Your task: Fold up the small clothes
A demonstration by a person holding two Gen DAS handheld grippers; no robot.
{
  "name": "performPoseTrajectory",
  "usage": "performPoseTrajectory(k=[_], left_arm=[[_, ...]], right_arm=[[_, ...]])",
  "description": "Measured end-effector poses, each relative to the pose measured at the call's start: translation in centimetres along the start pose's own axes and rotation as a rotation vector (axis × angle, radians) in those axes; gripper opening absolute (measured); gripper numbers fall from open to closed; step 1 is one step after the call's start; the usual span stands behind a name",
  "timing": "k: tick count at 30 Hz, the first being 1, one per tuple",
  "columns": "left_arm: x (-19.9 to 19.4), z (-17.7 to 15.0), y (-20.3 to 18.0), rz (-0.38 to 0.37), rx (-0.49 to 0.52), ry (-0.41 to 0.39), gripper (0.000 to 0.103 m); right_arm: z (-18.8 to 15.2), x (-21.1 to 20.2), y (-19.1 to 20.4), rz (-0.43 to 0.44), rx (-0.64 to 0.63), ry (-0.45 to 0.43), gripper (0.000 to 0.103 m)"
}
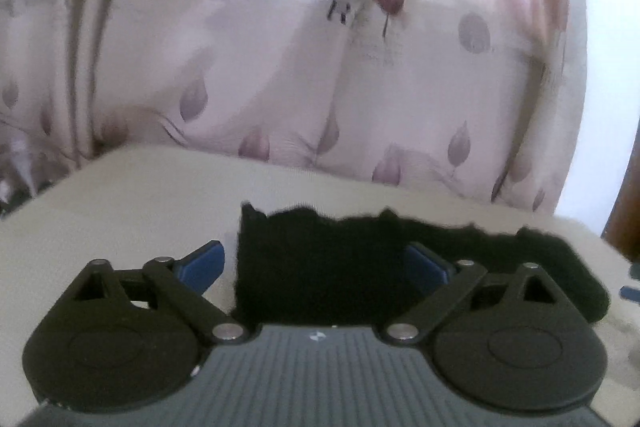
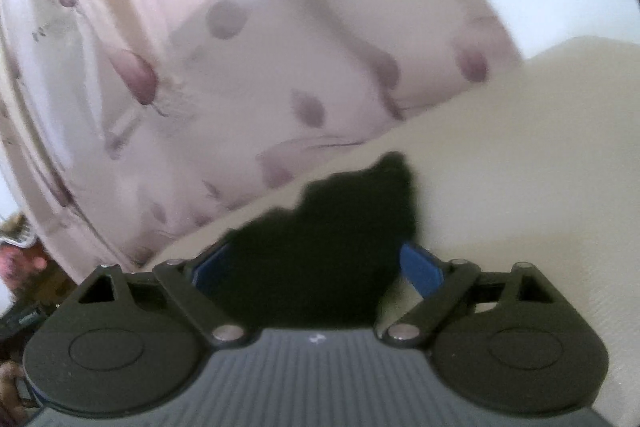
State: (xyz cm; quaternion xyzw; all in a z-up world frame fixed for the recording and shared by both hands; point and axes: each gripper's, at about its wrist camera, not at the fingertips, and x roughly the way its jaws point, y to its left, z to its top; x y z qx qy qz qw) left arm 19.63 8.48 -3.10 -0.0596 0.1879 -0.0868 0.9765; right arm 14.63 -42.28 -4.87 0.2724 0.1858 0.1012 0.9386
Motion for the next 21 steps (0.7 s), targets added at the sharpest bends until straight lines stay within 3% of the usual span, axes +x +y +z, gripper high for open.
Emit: performPoseTrajectory(k=[4,6,8,10,14,17,21], left_arm=[[2.4,-1.6,0.4,0.026,-0.02,0.043,0.084],[3.1,-2.5,0.9,0.037,-0.051,0.081,0.082],[3.5,-2.7,1.4,0.047,-0.08,0.103,0.082],[3.4,-2.7,2.2,0.061,-0.12,0.098,0.083],[3.9,-3.0,3.7,0.069,-0.209,0.136,0.083],[3.9,-3.0,3.9,0.062,-0.224,0.136,0.084],[4.0,-3.0,3.2,0.076,-0.187,0.141,0.087]], right_arm=[[0.4,1.4,-0.5,-0.038,-0.059,0.097,0.092],[0.4,2.4,-0.6,-0.014,-0.066,0.155,0.075],[0.5,3.5,-0.3,-0.026,-0.094,0.209,0.039],[0.4,4.0,-0.5,-0.011,-0.078,0.255,0.023],[0.0,2.2,-0.6,0.017,-0.124,0.306,0.013],[-0.7,0.2,-2.1,-0.048,-0.166,0.35,0.013],[1.0,-1.1,-3.6,0.004,-0.069,0.23,0.017]])
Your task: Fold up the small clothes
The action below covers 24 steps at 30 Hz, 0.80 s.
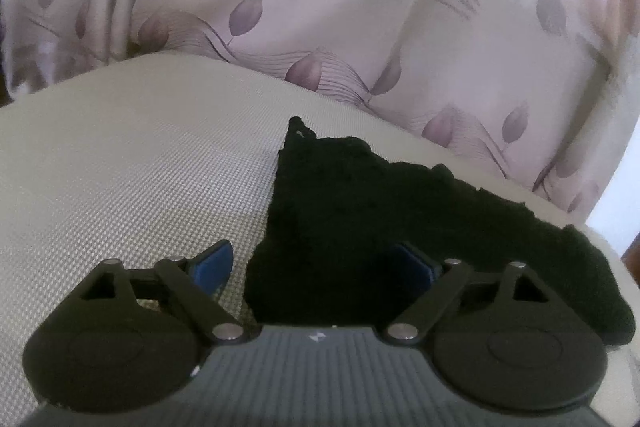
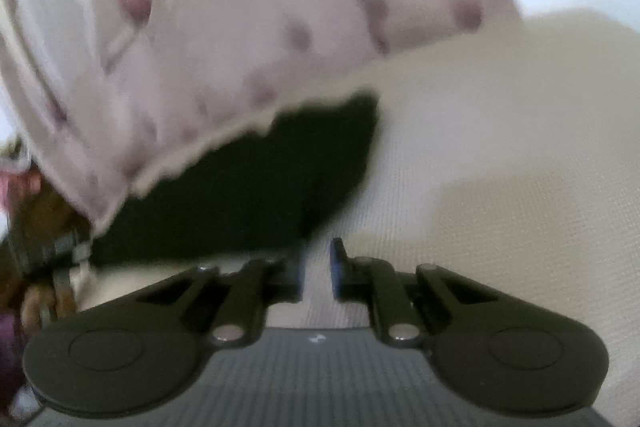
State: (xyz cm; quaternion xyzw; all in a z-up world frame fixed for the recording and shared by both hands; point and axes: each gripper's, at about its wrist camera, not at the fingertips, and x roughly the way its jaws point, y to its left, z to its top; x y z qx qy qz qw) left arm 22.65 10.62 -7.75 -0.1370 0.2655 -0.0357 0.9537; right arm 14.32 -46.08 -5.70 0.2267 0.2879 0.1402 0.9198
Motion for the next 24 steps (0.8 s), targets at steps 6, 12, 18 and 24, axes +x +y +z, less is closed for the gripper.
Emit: performPoseTrajectory(k=[6,12,18,24], left_arm=[[0.0,-0.1,0.1,0.021,-0.008,-0.001,0.088],[0.0,-0.1,-0.1,0.035,0.004,0.0,0.091],[0.0,-0.1,-0.2,0.042,0.01,0.003,0.094],[-0.1,-0.1,-0.2,0.052,0.012,-0.001,0.095]], right_arm=[[2.5,4.2,-2.1,0.116,0.083,-0.024,0.092],[3.7,8.1,-0.8,0.268,0.061,0.071,0.063],[3.0,7.5,0.6,0.183,-0.147,0.218,0.041],[3.8,6.3,-0.3,0.068,-0.124,0.155,0.037]])
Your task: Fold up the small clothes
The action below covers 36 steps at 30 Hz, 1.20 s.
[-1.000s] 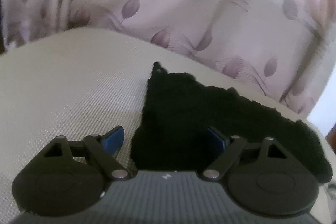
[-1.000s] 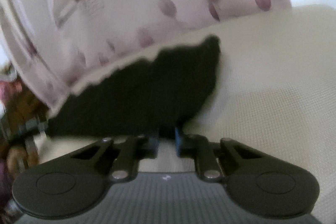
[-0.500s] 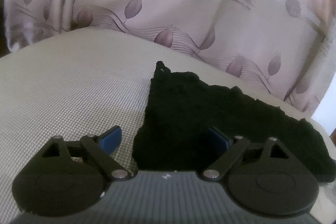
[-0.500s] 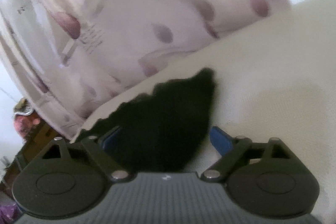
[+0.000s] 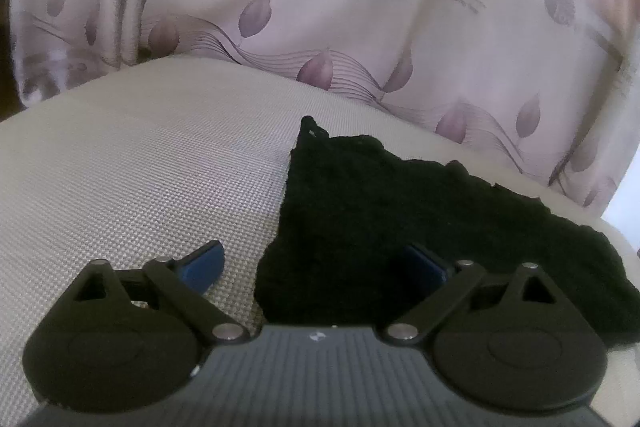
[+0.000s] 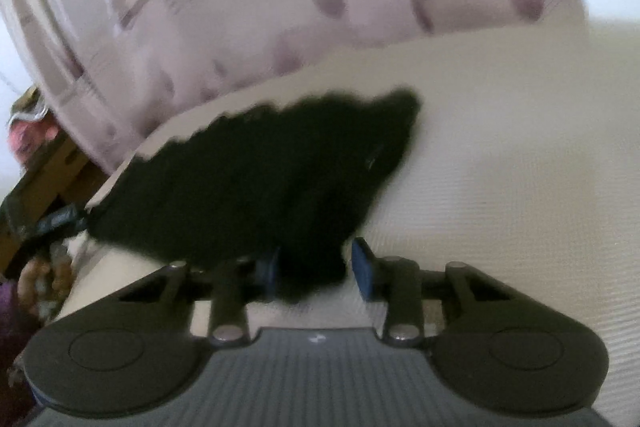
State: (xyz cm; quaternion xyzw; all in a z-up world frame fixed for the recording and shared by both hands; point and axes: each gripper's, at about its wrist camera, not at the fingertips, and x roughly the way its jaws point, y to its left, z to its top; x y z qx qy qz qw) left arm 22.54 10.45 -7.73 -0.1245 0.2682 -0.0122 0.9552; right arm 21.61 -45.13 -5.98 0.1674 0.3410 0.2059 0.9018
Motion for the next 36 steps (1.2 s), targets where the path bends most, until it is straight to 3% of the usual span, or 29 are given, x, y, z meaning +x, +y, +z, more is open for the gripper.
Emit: performPoseTrajectory(k=[2,8,11,13,14,17,19,21,23,27,31,36], left_arm=[[-0.1,0.0,0.1,0.002,-0.007,-0.004,0.096],[-0.2,0.0,0.1,-0.003,-0.01,-0.009,0.096],[-0.2,0.0,0.1,-0.008,-0.014,-0.01,0.096],[-0.1,0.0,0.1,-0.011,-0.019,-0.006,0.096],[-0.1,0.0,0.2,-0.014,-0.022,-0.005,0.097],[-0.1,0.0,0.3,-0.023,-0.029,-0.005,0.098],[-0.1,0.0,0.3,-0.032,-0.031,-0.004,0.098],[-0.1,0.0,0.2,-0.04,-0.03,-0.006,0.098],[0.0,0.0,0.2,-0.043,-0.028,-0.002,0.098],[0.1,0.0,-0.1,-0.007,-0.011,0.005,0.098],[0.5,-0.1,-0.8,0.042,0.033,0.023,0.1],[0.8,-0.2,-1.6,0.082,0.08,0.036,0.101]], right_arm=[[0.2,-0.6,1.2,-0.035,-0.012,-0.063,0.037],[1.2,-1.0,3.2,-0.03,-0.01,-0.244,0.042],[1.6,1.9,3.9,-0.051,-0.046,-0.166,0.042],[0.8,5.0,4.0,-0.148,-0.116,-0.011,0.041],[0.5,5.8,4.1,-0.186,-0.156,-0.006,0.041],[1.4,4.8,4.8,-0.242,-0.135,-0.111,0.042],[2.1,4.2,5.3,-0.201,-0.106,-0.178,0.042],[2.3,4.9,6.2,-0.173,-0.118,-0.165,0.047],[2.2,6.5,7.6,-0.214,-0.18,-0.152,0.051],[1.7,10.0,8.3,-0.279,-0.181,-0.114,0.052],[0.1,11.4,10.2,-0.355,-0.229,-0.089,0.078],[-0.3,11.7,10.7,-0.419,-0.252,-0.084,0.096]])
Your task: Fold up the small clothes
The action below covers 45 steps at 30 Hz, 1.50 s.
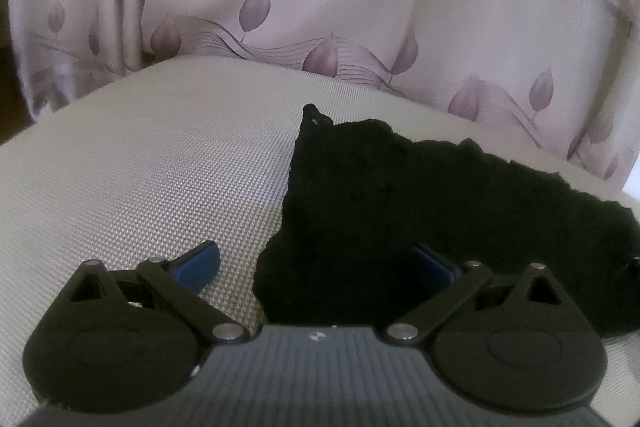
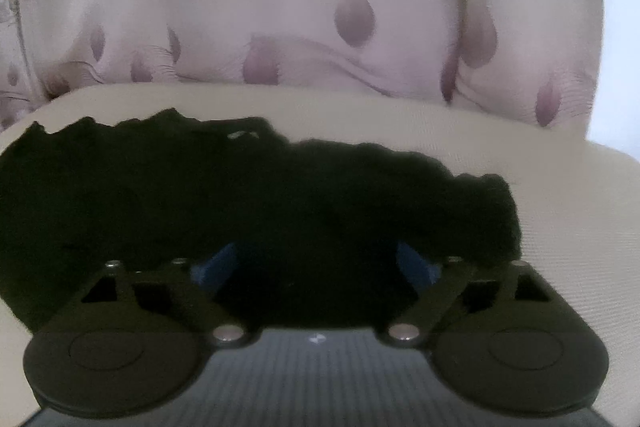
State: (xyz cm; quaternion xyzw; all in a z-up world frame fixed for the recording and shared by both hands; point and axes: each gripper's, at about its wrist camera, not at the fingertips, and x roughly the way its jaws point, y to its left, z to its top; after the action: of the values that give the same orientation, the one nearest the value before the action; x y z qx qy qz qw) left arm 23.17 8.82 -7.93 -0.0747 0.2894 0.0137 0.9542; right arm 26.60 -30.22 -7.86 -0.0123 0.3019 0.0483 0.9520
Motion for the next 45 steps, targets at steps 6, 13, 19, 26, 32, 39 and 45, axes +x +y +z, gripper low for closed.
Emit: performPoseTrajectory(k=[6,13,19,26,32,39,45], left_arm=[[0.2,0.0,-0.4,0.028,0.027,0.01,0.101],[0.1,0.0,-0.7,0.049,0.048,0.011,0.102],[0.2,-0.1,-1.0,0.068,0.066,0.01,0.103],[0.3,-0.1,-1.3,0.089,0.091,0.012,0.103],[0.3,-0.2,-1.5,0.099,0.105,0.013,0.103],[0.2,-0.3,-1.8,0.113,0.124,0.007,0.103],[0.2,-0.4,-2.2,0.13,0.149,0.001,0.103]], right_arm=[[0.3,0.6,-0.1,-0.027,0.027,0.022,0.103],[0.5,0.8,0.3,-0.052,0.043,0.024,0.103],[0.5,0.9,0.0,-0.043,0.062,0.03,0.103],[0.6,1.0,0.5,-0.067,0.043,0.03,0.103],[0.5,1.1,0.8,-0.09,0.03,0.025,0.103],[0.5,1.0,1.0,-0.106,0.029,0.021,0.103],[0.5,0.9,1.1,-0.114,0.029,0.02,0.103]])
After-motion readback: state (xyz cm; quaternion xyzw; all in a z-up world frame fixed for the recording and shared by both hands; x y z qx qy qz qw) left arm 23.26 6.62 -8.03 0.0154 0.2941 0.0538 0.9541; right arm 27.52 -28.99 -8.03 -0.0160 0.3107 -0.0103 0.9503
